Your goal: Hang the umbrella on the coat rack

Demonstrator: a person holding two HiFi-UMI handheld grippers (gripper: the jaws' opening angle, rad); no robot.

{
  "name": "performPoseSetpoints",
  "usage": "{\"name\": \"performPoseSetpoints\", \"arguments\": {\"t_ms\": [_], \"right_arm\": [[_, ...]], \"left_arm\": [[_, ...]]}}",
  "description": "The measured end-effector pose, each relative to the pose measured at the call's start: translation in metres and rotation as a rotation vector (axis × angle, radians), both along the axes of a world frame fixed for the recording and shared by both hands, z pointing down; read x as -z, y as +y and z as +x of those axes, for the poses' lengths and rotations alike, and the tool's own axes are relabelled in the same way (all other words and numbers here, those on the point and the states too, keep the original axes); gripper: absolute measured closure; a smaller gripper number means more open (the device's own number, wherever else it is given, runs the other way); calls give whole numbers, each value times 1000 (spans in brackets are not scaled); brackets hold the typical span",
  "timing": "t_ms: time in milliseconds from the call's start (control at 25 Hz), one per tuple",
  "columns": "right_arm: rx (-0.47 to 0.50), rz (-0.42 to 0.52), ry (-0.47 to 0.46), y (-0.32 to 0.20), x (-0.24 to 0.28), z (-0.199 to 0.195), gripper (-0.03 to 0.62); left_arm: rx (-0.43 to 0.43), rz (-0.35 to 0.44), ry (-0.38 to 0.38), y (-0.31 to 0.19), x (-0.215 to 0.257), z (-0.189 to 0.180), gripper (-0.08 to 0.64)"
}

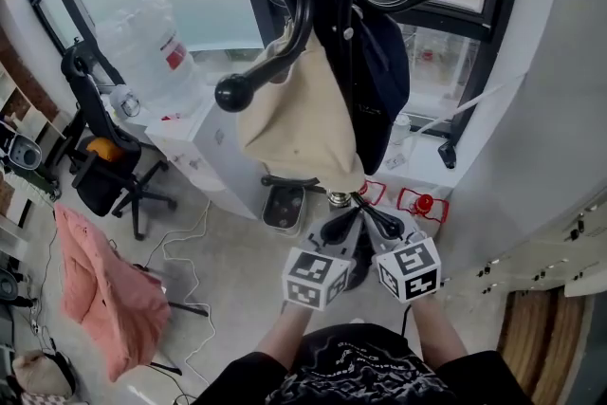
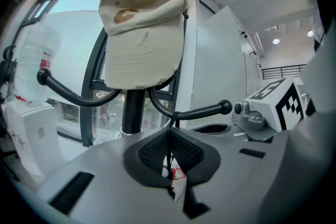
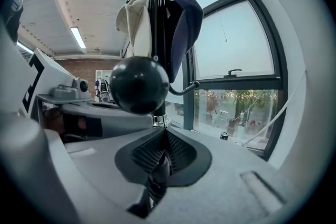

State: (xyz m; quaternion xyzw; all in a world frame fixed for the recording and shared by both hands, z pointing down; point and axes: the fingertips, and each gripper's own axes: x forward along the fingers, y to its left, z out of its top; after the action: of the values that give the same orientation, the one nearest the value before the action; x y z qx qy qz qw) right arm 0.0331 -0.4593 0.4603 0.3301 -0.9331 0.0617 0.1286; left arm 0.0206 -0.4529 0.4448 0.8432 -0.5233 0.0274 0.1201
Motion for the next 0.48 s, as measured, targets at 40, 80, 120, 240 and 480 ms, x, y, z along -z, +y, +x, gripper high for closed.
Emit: {"name": "performPoseSetpoints", "arguments": {"t_ms": [40, 80, 120, 240, 480], "right_arm": [[0, -6, -7, 1, -1, 1, 588], [2, -13, -15, 1, -1, 1, 588], [7, -19, -20, 1, -1, 1, 588], [20, -27, -22, 2, -1, 0, 588], [22, -39, -27, 5, -2, 2, 586]], "left_arm": [[-7, -1, 12, 1, 0, 1, 549], [-13, -2, 27, 1, 0, 1, 549], [-16, -1, 40, 1, 0, 0, 549], [-24, 3, 67, 2, 1, 1, 549], [-34, 14, 108, 4, 4, 3, 548]]}}
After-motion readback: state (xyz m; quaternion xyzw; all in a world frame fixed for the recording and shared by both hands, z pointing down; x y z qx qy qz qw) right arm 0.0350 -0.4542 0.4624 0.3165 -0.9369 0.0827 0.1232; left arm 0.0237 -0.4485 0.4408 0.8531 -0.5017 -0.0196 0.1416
